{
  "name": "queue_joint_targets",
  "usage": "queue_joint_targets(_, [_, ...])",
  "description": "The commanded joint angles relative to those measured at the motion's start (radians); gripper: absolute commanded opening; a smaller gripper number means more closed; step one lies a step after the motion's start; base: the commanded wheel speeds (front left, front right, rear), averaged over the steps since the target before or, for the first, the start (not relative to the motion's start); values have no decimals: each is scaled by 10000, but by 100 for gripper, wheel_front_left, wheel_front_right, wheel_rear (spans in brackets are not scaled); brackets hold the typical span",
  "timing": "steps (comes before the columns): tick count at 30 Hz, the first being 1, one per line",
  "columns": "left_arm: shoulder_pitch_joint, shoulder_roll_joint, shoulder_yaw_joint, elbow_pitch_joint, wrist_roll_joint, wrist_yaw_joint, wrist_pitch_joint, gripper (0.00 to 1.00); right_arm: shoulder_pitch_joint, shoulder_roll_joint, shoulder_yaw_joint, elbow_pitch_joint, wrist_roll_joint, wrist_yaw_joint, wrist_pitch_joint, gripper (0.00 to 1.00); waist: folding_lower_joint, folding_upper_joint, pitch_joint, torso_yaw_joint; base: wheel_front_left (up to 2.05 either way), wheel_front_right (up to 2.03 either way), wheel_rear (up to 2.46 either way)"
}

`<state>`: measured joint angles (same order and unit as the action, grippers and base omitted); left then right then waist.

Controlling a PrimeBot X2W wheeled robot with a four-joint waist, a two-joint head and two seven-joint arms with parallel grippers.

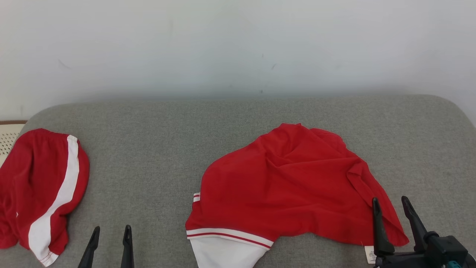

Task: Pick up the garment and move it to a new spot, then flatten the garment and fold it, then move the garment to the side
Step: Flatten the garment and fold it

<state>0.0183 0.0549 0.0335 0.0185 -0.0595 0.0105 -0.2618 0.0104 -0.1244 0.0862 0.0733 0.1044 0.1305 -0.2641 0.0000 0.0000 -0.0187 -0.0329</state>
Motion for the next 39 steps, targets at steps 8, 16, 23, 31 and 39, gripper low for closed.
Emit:
queue_joint_targets(8, [91,2,48,31,7,24,-42,100,-11,34,17,84,-19,5,-10,100,0,0,-24,-22,0,0,0])
queue_joint_targets(16, [91,-6,79,41,-6,12,-42,100,-55,24,18,166,-4,5,-10,100,0,0,-57,-19,0,0,0])
queue_joint_targets(23, [208,-21,-62,92,-124,-140,-42,100,4,50,-61,423,19,5,-11,100,0,0,-108,3,0,0,0])
queue_joint_targets(31, [693,-38,-1577,624,-207,-719,-42,100,183,-218,-619,1424,174,5,203,100,0,0,-65,159,0,0,0])
queue_joint_targets(39, [733,-38,-2915,1569,-709,-1006,-42,100,62,-440,-1000,2070,141,5,802,100,0,0,165,32,0,0,0])
